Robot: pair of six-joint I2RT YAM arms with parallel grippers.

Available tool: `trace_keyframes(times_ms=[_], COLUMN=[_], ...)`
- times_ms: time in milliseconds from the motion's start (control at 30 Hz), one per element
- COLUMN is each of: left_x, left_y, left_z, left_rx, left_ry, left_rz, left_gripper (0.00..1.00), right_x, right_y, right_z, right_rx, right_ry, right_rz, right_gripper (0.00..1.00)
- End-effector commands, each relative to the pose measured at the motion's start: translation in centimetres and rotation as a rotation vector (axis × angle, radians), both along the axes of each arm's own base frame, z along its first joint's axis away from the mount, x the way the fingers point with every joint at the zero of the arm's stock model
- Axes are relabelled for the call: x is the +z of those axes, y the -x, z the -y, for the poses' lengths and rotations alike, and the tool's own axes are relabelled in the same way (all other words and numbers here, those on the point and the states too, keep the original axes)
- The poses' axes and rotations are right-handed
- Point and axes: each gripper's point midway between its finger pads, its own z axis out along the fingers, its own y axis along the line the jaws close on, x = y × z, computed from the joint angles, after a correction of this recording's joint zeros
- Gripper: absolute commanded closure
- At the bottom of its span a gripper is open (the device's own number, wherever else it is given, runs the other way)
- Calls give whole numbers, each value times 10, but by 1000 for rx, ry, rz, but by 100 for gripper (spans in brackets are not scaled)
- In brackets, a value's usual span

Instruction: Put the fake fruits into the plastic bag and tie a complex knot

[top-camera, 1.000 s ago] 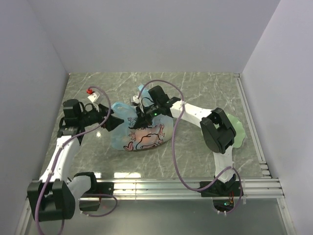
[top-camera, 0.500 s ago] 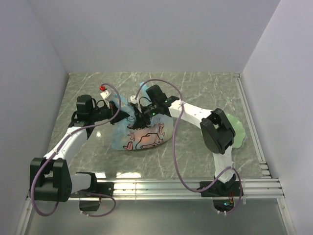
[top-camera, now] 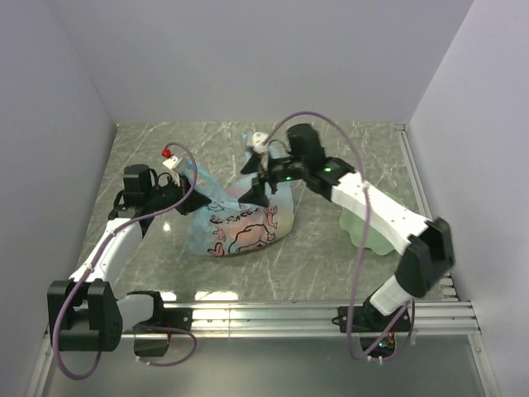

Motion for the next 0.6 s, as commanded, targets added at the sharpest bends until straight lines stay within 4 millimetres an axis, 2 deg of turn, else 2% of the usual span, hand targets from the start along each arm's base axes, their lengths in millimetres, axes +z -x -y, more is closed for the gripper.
trace_keyframes(times_ms=[0, 33, 67, 100, 167, 200, 267, 300, 367, 433, 467, 567], left_x=[10, 8, 9, 10, 9, 11, 7, 6, 2, 3, 6, 8], left_y=[-3, -3, -4, -5, -5, -7, -8, -10, -12, -15, -17, -22], left_z=[-2, -2, -2, -2, -1, -1, -1, -3, -4, -3, -3, -2], left_rx=[7, 4, 5, 2, -10, -14, -8, -20, -19, -21, -22, -28], left_ry=[-13, -12, -13, -13, -8, -13, -18, -43, -50, -53, -53, -64], left_rz=[30, 25, 27, 29, 24, 33, 8, 38, 23, 20, 26, 30], left_gripper=[99, 99, 100, 99, 99, 100, 99, 99, 100, 100, 99, 99], right_x=[32, 42, 43, 31, 23, 13, 0, -10, -31, -31, -40, -48], right_y=[-15, -22, -37, -41, -54, -68, -79, -90, -96, -102, -108, -119], right_z=[34, 40, 59, 67, 82, 96, 106, 111, 111, 106, 102, 90], right_rx=[-146, -157, -224, -262, -286, -318, -331, -332, -313, -277, -274, -260], right_ry=[-120, -170, -187, -180, -183, -180, -165, -153, -125, -138, -144, -188], right_rz=[-83, -90, -118, -181, -182, -208, -231, -233, -302, -307, -331, -402], right_gripper=[5, 5, 3, 3, 2, 2, 2, 2, 1, 1, 1, 1])
